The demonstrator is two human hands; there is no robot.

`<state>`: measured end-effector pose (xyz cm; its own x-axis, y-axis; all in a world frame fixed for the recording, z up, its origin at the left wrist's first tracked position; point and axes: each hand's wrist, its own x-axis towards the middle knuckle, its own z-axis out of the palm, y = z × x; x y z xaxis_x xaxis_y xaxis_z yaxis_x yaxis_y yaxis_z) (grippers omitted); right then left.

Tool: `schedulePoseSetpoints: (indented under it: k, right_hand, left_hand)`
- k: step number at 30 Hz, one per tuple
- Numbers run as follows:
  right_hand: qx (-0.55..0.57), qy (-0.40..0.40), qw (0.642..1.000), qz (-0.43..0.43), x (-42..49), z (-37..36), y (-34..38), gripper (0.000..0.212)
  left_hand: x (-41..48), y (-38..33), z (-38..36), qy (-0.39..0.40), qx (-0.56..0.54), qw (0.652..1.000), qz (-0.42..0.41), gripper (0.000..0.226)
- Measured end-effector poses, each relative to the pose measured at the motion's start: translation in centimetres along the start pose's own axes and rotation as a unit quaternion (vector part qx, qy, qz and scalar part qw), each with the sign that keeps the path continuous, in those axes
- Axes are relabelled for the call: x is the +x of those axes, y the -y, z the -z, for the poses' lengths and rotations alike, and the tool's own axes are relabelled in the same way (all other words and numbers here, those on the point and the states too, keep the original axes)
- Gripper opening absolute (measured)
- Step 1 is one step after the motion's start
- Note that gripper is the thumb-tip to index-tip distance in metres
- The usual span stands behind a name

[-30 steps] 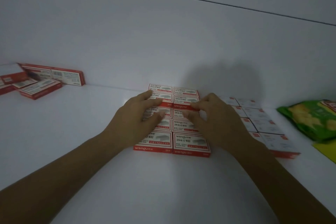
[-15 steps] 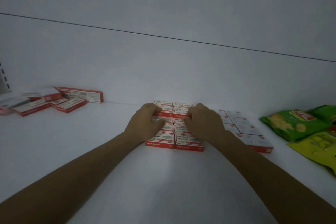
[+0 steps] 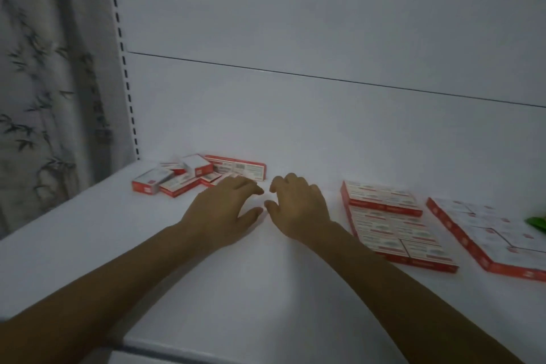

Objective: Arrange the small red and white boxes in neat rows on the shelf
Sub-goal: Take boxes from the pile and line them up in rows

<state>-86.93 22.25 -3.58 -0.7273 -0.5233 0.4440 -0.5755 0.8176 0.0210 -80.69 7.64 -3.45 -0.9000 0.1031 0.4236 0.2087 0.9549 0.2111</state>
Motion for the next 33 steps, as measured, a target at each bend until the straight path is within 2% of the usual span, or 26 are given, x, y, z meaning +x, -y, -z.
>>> schedulePoseSetpoints:
  k: [5,8,11,14,17,20,22,24,26,29,33]
  right_hand:
    - [0.008,0.027,0.999,0.028,3.1,-2.6,8.4,0.048]
    - [0.038,-0.015,0.999,0.034,4.5,-3.3,11.9,0.045]
    - [0.063,-0.017,0.996,0.056,5.4,-3.9,13.3,0.042]
    - [0.101,0.053,0.991,0.075,5.1,-3.2,13.7,0.038]
    - [0.051,0.106,0.989,0.086,4.6,-0.2,12.9,0.037]
    - [0.029,0.127,0.990,0.047,3.5,1.5,12.0,0.035]
    - [0.087,0.098,0.991,-0.010,2.6,0.6,11.6,0.034]
    - [0.191,0.072,0.976,-0.075,2.1,-0.8,11.1,0.043]
    - [0.240,0.060,0.964,-0.101,2.0,-1.6,10.8,0.063]
    - [0.237,0.077,0.962,-0.114,1.8,-2.0,10.6,0.083]
    - [0.189,0.126,0.969,-0.099,2.0,-2.6,10.9,0.093]
  left_hand:
    - [-3.3,8.3,3.1,-0.020,-0.019,0.999,0.045,0.043]
    - [-3.9,11.5,3.8,-0.056,-0.023,0.996,0.071,0.044]
    - [-3.8,13.3,3.5,-0.064,-0.071,0.992,0.081,0.036]
    - [-3.6,13.6,3.2,-0.072,-0.100,0.988,0.090,0.032]
    - [-3.8,13.6,2.7,-0.075,-0.099,0.990,0.073,0.029]
    - [-3.6,13.2,2.6,-0.059,-0.080,0.994,0.056,0.028]
    - [-3.7,13.0,2.6,-0.035,-0.067,0.996,0.047,0.028]
    - [-3.9,12.9,2.7,-0.009,-0.062,0.997,0.034,0.029]
    - [-3.9,12.8,2.9,0.003,-0.065,0.997,0.027,0.031]
    - [-3.8,12.7,2.9,0.016,-0.074,0.997,0.025,0.033]
    - [-3.7,12.6,2.7,0.040,-0.077,0.996,0.017,0.036]
